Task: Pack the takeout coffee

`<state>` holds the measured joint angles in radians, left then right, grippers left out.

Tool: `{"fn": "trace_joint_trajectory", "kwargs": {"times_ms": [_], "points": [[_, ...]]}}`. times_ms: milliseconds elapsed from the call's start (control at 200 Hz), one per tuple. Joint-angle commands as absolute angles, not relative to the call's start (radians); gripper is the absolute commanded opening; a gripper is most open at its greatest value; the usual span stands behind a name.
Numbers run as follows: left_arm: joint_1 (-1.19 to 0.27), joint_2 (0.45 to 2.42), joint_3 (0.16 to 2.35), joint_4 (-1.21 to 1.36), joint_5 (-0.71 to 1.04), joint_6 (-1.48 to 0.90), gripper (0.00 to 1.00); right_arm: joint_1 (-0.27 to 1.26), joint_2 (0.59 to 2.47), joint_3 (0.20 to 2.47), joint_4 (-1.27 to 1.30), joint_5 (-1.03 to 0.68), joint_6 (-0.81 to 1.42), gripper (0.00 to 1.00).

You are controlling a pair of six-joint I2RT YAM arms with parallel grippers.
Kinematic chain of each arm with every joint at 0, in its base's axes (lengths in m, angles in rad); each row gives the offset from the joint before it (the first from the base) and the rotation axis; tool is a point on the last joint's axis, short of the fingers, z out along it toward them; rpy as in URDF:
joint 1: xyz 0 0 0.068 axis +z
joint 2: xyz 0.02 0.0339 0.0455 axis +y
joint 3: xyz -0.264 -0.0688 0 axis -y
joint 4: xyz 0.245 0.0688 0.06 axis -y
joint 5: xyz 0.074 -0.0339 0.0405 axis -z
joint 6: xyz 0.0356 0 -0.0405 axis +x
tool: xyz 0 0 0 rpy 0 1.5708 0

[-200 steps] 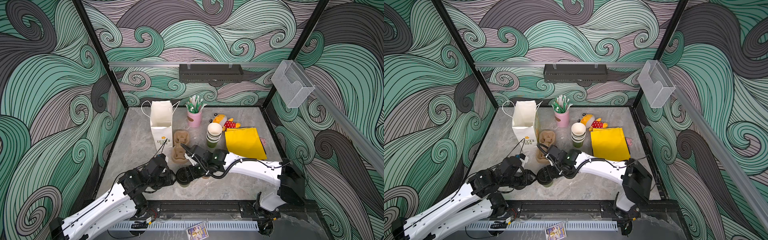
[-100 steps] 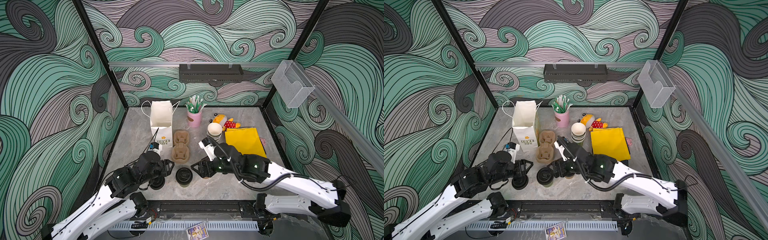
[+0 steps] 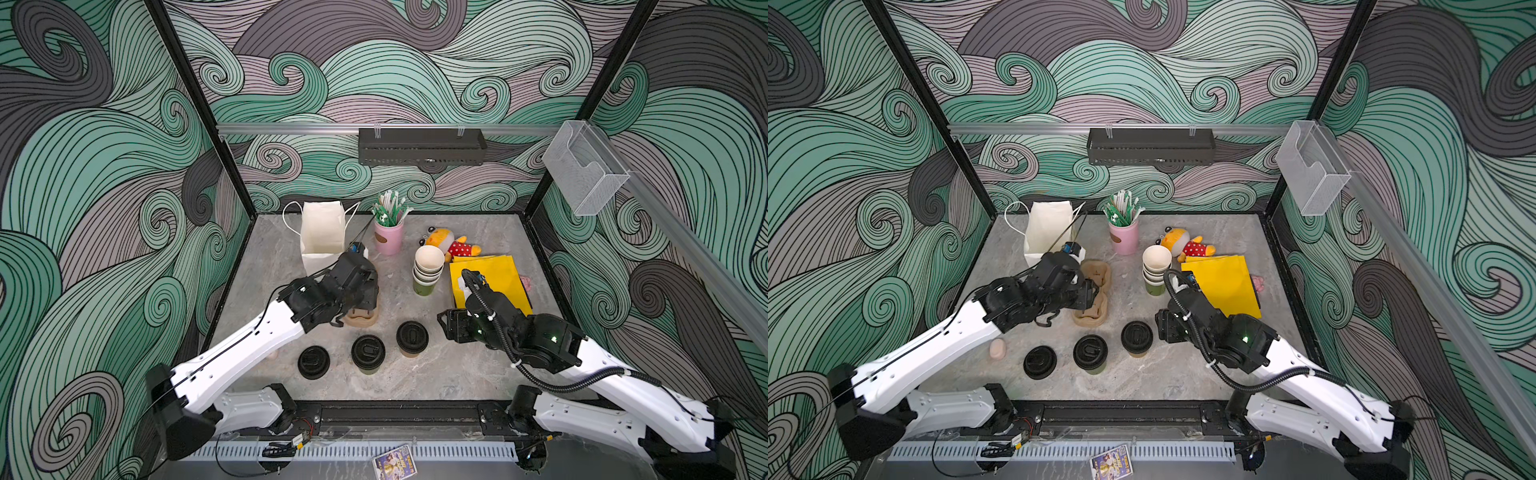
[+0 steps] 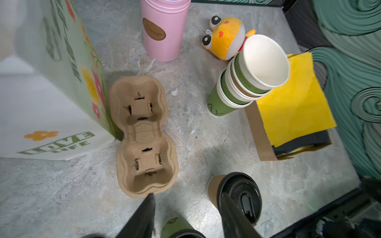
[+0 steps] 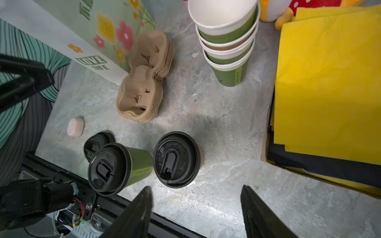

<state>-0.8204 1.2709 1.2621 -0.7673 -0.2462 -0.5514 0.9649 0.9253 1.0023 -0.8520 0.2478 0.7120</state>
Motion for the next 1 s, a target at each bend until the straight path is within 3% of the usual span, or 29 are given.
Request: {"fn": "trace_joint_trajectory", "kwargs": {"times_ms": [0,270,995], "points": [[-0.818,1.397,1.379,-0.848,-0.349,-0.487,0.52,0.959,0.929,1.031,-0.893,0.260,0.715,0.69],[-0.809,1.670,1.557,-1.003,-0.421,-0.494,0.39,0.956,0.873,0.991,-0.900,0.263,0.733,0.68],[-0.692,1.822,1.481,-0.908,-0.339,-0.564,0.35,0.938,0.837,0.952,-0.914,0.266,0.755,0.68]]}}
